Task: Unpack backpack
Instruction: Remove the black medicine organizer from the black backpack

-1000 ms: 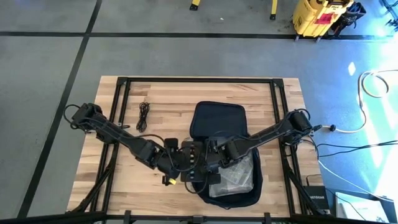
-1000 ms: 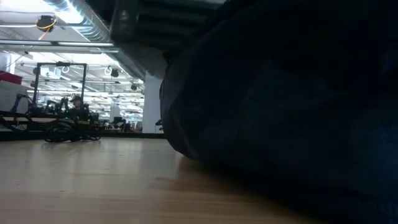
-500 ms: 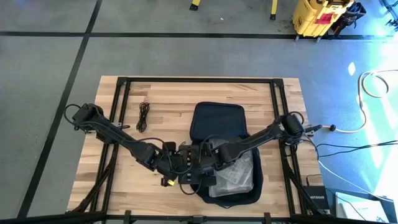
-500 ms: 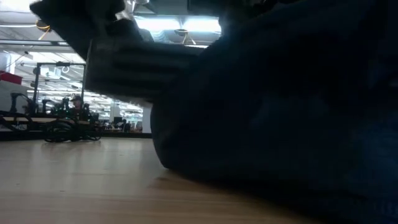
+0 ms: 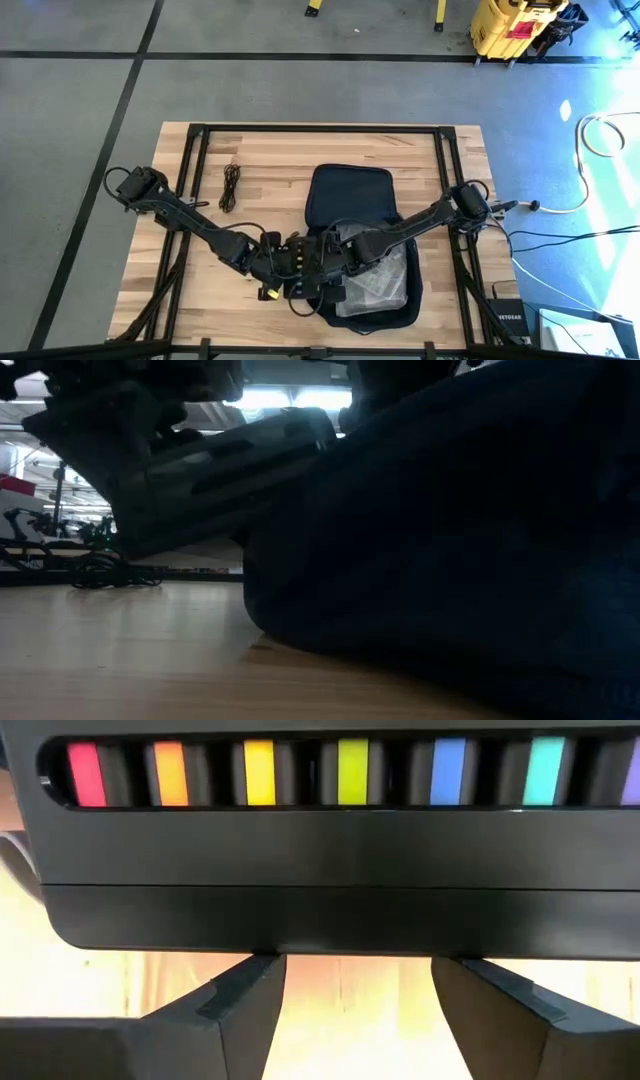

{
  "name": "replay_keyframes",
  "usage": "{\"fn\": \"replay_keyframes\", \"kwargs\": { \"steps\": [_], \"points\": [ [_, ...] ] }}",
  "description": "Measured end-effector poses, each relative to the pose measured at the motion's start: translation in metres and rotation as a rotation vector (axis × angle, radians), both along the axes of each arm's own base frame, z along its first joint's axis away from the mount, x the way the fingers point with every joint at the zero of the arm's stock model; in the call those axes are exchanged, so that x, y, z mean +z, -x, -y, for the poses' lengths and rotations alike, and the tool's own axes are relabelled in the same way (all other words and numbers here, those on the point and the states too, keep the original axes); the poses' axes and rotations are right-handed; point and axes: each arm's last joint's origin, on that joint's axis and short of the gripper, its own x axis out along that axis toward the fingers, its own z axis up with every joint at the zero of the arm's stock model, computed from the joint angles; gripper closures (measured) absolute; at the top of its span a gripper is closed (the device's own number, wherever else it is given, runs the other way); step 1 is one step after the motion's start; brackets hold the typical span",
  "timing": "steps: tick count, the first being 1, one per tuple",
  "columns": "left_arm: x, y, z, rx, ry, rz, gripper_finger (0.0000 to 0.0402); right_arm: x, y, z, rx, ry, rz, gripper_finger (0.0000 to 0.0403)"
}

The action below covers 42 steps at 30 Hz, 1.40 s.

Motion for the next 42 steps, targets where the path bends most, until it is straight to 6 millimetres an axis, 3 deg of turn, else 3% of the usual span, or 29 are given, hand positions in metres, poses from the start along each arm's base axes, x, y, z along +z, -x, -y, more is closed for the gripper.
{"fn": "replay_keyframes", "kwargs": {
  "steps": [5,8,10,12,33,42],
  "points": [
    [-0.007,0.002,-0.001,-0.002,0.010,0.009,0.0165,0.008,-0.001,-0.001,-0.005,-0.019,0.044,0.0249],
    [-0.009,0.002,-0.001,-0.014,-0.005,-0.001,0.0165,0.026,-0.009,-0.004,-0.018,-0.072,0.208,0.0249],
    [-0.003,-0.007,0.000,0.026,-0.005,0.100,0.0165,0.041,-0.013,-0.005,-0.018,-0.116,0.289,0.0249],
    [0.003,-0.012,-0.001,0.045,0.001,0.155,0.0165,0.043,-0.010,-0.006,-0.009,-0.118,0.295,0.0249],
    [-0.003,-0.015,0.001,-0.016,0.031,0.157,0.0165,0.051,0.012,-0.022,0.032,-0.087,0.229,0.0249],
    [0.003,-0.022,0.002,-0.028,0.051,0.222,0.0165,0.033,0.040,-0.025,0.018,0.084,0.020,0.0249]
  ]
}}
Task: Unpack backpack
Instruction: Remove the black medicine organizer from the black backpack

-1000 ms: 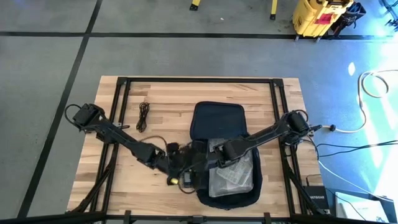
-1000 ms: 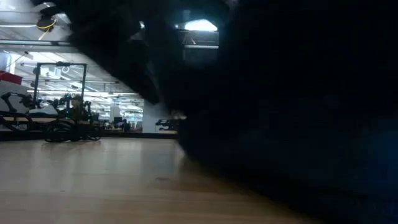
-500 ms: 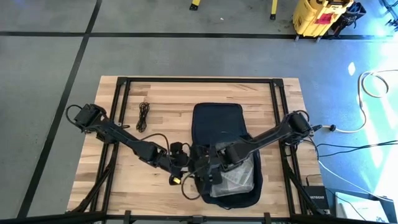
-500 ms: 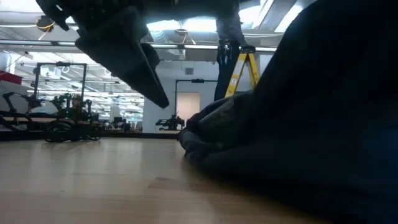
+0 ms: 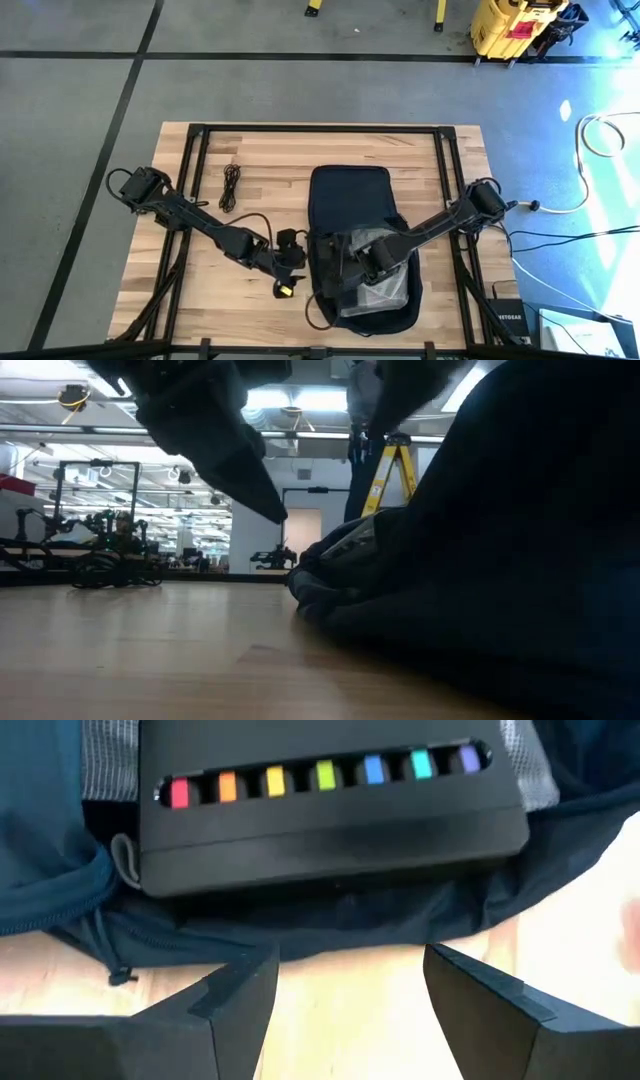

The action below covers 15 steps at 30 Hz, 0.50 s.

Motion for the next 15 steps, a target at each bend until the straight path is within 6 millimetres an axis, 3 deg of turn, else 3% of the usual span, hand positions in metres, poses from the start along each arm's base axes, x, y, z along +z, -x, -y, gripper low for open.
{"fn": "replay_keyframes", "kwargs": {
  "steps": [8,15],
  "points": [
    [0.002,-0.007,-0.010,0.006,0.008,0.029,0.0165,-0.018,0.030,-0.005,0.004,0.095,-0.199,0.0249],
    [0.000,-0.011,-0.015,0.000,-0.032,0.031,0.0165,0.006,0.055,0.003,-0.036,0.035,-0.112,0.0249]
  ]
}}
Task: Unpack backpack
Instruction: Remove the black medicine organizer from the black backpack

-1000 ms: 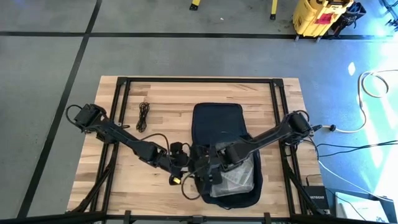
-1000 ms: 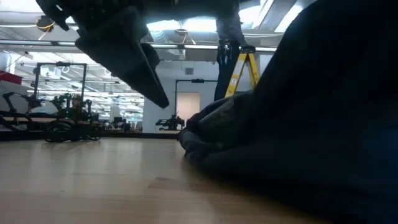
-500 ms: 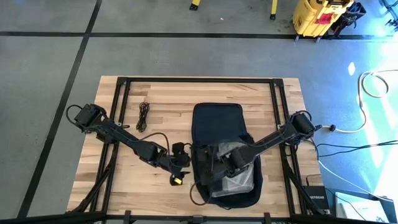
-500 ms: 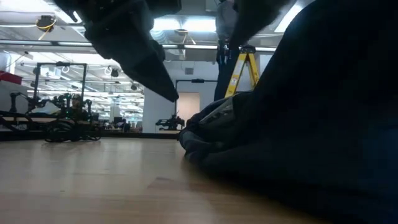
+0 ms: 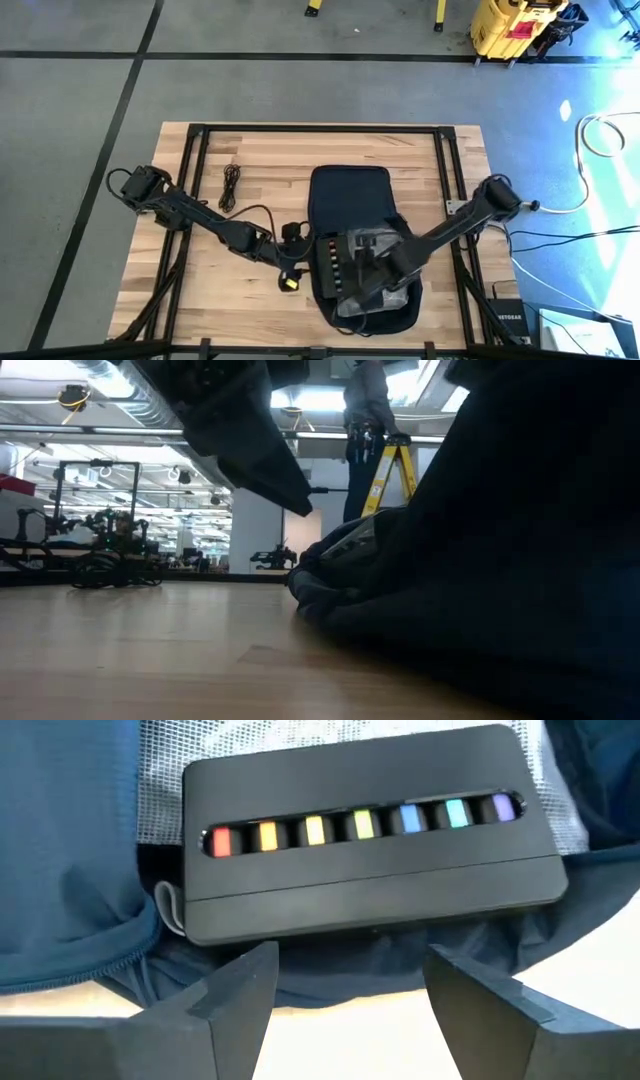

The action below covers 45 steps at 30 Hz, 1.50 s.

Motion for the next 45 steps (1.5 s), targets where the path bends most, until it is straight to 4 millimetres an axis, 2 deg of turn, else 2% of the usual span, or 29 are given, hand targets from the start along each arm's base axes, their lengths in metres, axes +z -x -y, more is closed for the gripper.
{"fn": "replay_keyframes", "kwargs": {
  "steps": [2,5,9,12,19,23,28,32,38,45],
  "points": [
    [-0.005,-0.002,-0.001,0.003,-0.005,-0.014,0.0165,0.001,0.009,0.006,-0.019,-0.002,-0.007,0.0249],
    [-0.015,-0.006,0.000,0.002,0.011,-0.027,0.0165,-0.014,0.024,0.018,-0.043,0.011,-0.039,0.0249],
    [-0.024,-0.014,0.004,-0.019,0.054,0.004,0.0165,-0.041,0.023,0.030,-0.053,-0.107,0.000,0.0249],
    [-0.028,-0.016,0.005,-0.006,0.074,0.005,0.0165,-0.053,0.020,0.039,-0.076,-0.135,0.024,0.0249],
    [-0.042,-0.019,0.001,0.008,0.093,-0.038,0.0165,-0.051,0.007,0.046,-0.057,-0.171,0.115,0.0249],
    [-0.050,-0.021,0.001,0.017,0.095,-0.053,0.0165,-0.053,0.009,0.049,-0.042,-0.156,0.075,0.0249],
    [-0.048,-0.023,0.002,0.017,0.107,-0.026,0.0165,-0.045,0.016,0.048,-0.032,-0.154,0.070,0.0249],
    [-0.048,-0.023,0.001,0.033,0.095,-0.020,0.0165,-0.059,0.017,0.050,-0.019,-0.125,0.003,0.0249],
    [-0.048,-0.022,0.003,0.052,0.073,-0.012,0.0165,-0.069,0.005,0.050,-0.012,-0.158,0.033,0.0249],
    [-0.052,-0.018,0.002,0.057,0.065,-0.059,0.0165,-0.064,-0.003,0.046,0.030,-0.185,0.104,0.0249]
  ]
}}
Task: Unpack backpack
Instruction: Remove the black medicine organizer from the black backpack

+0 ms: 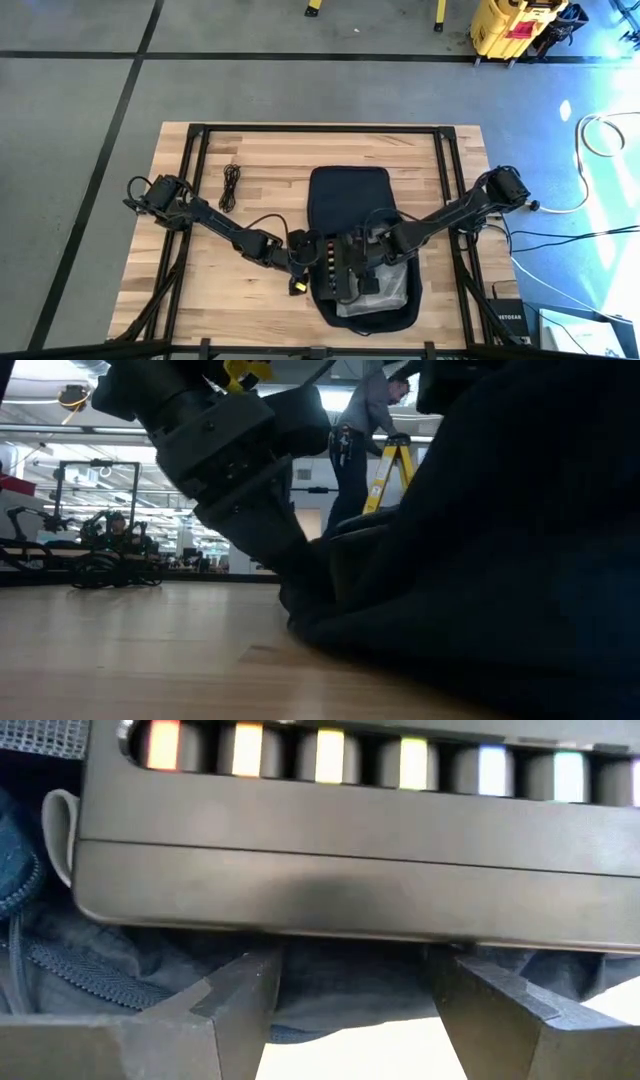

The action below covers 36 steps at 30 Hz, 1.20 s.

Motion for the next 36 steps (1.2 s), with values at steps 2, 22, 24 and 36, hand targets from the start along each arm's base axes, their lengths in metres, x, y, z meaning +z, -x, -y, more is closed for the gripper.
{"fn": "replay_keyframes", "kwargs": {
  "steps": [2,22,24,36],
  "points": [
    [-0.001,0.001,0.000,0.001,0.000,-0.008,0.0165,0.005,-0.004,-0.001,0.007,-0.006,0.028,0.0249],
    [0.006,0.015,-0.009,-0.001,-0.078,-0.145,0.0165,0.030,-0.020,-0.008,0.036,-0.021,0.170,0.0249],
    [0.008,0.018,-0.010,-0.015,-0.089,-0.176,0.0165,0.030,-0.020,-0.008,0.034,-0.018,0.175,0.0249],
    [0.059,0.021,-0.012,-0.042,-0.202,-0.159,0.0165,0.013,-0.018,-0.006,-0.013,0.024,0.066,0.0249]
  ]
}}
